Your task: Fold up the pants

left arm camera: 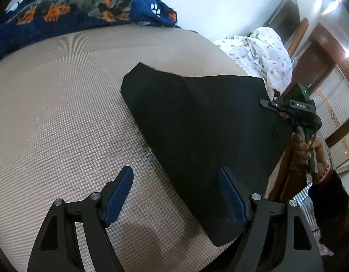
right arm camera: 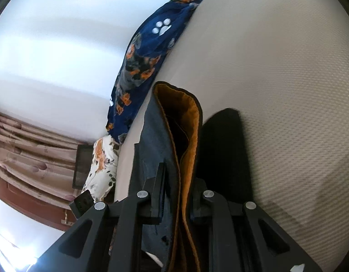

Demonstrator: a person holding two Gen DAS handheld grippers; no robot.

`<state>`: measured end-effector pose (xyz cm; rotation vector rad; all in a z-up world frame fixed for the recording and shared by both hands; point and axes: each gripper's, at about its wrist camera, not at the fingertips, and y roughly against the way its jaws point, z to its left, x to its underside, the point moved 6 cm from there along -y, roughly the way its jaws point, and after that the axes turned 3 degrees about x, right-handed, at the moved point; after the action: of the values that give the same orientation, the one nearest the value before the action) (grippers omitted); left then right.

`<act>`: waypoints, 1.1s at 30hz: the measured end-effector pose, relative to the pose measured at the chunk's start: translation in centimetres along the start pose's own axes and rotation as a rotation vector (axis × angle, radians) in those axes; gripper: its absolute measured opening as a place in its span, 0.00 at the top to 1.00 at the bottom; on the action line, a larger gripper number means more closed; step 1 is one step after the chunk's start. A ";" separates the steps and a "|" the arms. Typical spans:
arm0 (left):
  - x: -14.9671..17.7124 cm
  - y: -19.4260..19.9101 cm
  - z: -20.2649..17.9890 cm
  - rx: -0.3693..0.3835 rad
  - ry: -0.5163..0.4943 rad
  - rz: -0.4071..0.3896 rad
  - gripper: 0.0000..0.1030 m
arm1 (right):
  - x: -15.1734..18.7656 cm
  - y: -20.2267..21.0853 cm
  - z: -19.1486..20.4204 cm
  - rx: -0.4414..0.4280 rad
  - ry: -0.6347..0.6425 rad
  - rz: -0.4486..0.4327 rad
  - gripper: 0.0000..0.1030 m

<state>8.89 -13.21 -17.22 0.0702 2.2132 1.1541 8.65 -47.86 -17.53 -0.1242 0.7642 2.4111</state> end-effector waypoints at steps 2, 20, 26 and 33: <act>0.0 -0.5 0.2 0.001 0.008 0.011 0.25 | -0.2 0.4 -0.9 -0.016 -0.018 -0.019 0.82; 0.1 -1.4 -0.1 -0.002 0.000 0.022 0.25 | 4.9 9.0 1.4 0.038 0.021 -0.182 0.72; 0.1 -1.1 0.0 -0.004 0.008 0.022 0.25 | 5.3 8.1 1.2 0.088 0.011 -0.138 0.74; -0.1 -1.4 -0.6 -0.008 -0.020 0.028 0.25 | 5.5 8.0 1.3 0.123 0.029 -0.130 0.73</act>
<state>8.95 -14.54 -18.01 0.1090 2.1962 1.1724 -0.25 -49.56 -13.94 -0.1553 0.8876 2.2383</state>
